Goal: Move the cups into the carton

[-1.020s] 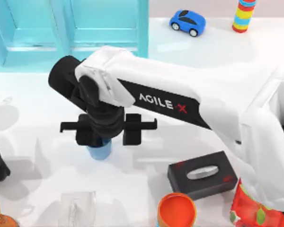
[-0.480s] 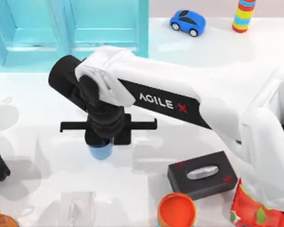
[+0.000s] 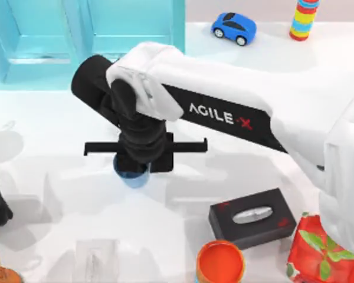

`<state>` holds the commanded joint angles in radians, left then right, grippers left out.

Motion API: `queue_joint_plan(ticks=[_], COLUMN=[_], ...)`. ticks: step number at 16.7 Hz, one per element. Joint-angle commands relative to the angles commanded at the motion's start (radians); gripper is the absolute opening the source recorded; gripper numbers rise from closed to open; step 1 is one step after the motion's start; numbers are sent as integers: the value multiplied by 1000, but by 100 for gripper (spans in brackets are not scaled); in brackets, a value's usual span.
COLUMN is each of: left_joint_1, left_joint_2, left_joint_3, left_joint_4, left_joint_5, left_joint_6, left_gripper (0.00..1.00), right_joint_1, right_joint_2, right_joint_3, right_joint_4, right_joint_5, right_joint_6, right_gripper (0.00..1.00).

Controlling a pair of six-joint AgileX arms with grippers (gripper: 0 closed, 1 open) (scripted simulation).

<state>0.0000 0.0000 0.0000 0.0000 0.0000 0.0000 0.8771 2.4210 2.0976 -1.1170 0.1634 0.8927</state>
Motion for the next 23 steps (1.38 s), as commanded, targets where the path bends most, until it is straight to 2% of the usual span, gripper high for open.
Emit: queue_joint_plan(ticks=[7,15,19,23], left_joint_1=[0,0,0,0], left_joint_2=[0,0,0,0], left_joint_3=[0,0,0,0], left_joint_4=[0,0,0,0], left_joint_5=[0,0,0,0], left_joint_6=[0,0,0,0], left_gripper=[100,100,100,100], right_joint_1=[-102,-140,-328,-638], right_joint_2=[-300,-338,-407,-499], right_joint_3=[-205,-228,-253,-314], right_joint_4=[-73,-77,-70,-89], right_joint_5=[-20,-20,-17,-20], right_joint_6=[-108,-140,-276,-540], right_gripper=[0,0,0,0])
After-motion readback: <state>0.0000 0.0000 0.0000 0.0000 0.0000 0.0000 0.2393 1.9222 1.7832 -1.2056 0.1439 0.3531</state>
